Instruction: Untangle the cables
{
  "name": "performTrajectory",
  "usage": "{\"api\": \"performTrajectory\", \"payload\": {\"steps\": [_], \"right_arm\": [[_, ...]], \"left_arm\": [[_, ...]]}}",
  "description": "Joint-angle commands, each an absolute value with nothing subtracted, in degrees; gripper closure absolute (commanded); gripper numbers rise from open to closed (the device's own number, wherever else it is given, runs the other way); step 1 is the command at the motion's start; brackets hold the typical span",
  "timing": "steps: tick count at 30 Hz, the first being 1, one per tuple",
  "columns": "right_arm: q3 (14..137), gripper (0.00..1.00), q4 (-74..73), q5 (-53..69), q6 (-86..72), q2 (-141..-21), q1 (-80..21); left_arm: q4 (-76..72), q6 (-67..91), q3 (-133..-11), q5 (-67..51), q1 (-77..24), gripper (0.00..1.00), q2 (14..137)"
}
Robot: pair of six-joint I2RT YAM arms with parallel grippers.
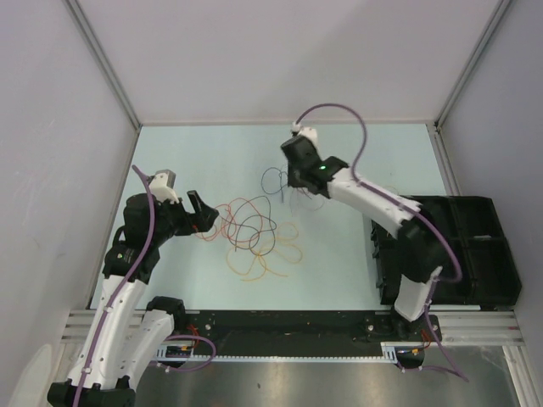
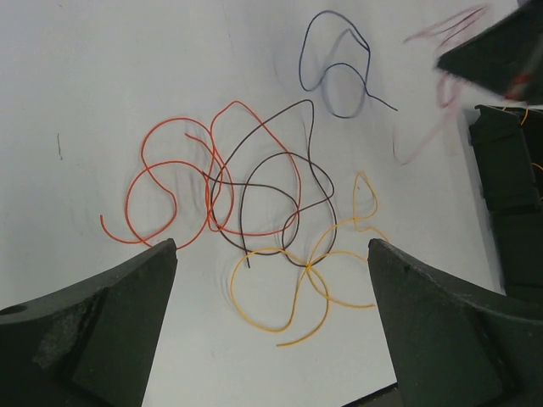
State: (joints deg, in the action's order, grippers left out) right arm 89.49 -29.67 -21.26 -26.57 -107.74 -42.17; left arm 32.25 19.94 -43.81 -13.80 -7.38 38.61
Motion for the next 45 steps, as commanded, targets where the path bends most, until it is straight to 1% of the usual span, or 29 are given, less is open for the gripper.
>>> {"api": "performTrajectory", "payload": {"steps": [1,5,10,17,19,27,35,39,45], "right_arm": [[88.25,1.0,-26.98,-20.13,-25.23,-90.81,-39.29],[87.71,1.0,-26.11,-16.63,-25.23,-81.84,-34.99],[87.8,1.0,-26.37,-15.91,-24.96,-72.09,-30.86],[84.91,1.0,-30.14,-17.14,-24.7,-65.4,-24.35],[83.24,1.0,-31.02,-17.57,-24.78,-64.43,-22.33],[79.02,1.0,-37.26,-26.8,-26.45,-61.18,-16.0],[72.78,1.0,-41.04,-34.44,-29.44,-59.85,-5.91],[68.3,1.0,-41.22,-34.89,-31.46,-59.94,-0.62],[64.34,1.0,-37.71,-33.49,-31.03,-60.64,5.61]], "left_arm": [[30.59,19.25,-43.68,-14.94,-6.94,0.0,38.23],[30.59,19.25,-43.77,-15.03,-6.86,0.0,38.06],[30.67,19.25,-43.77,-14.85,-6.86,0.0,37.79],[30.59,19.42,-43.68,-14.85,-7.03,0.0,37.44],[30.67,19.34,-43.68,-14.85,-6.94,0.0,37.35],[30.59,19.42,-43.68,-15.03,-7.38,0.0,37.44],[30.67,19.42,-43.68,-15.03,-7.56,0.0,37.27],[30.67,19.42,-43.68,-14.94,-7.65,0.0,37.27],[30.67,19.51,-43.68,-15.12,-7.73,0.0,37.09]]}}
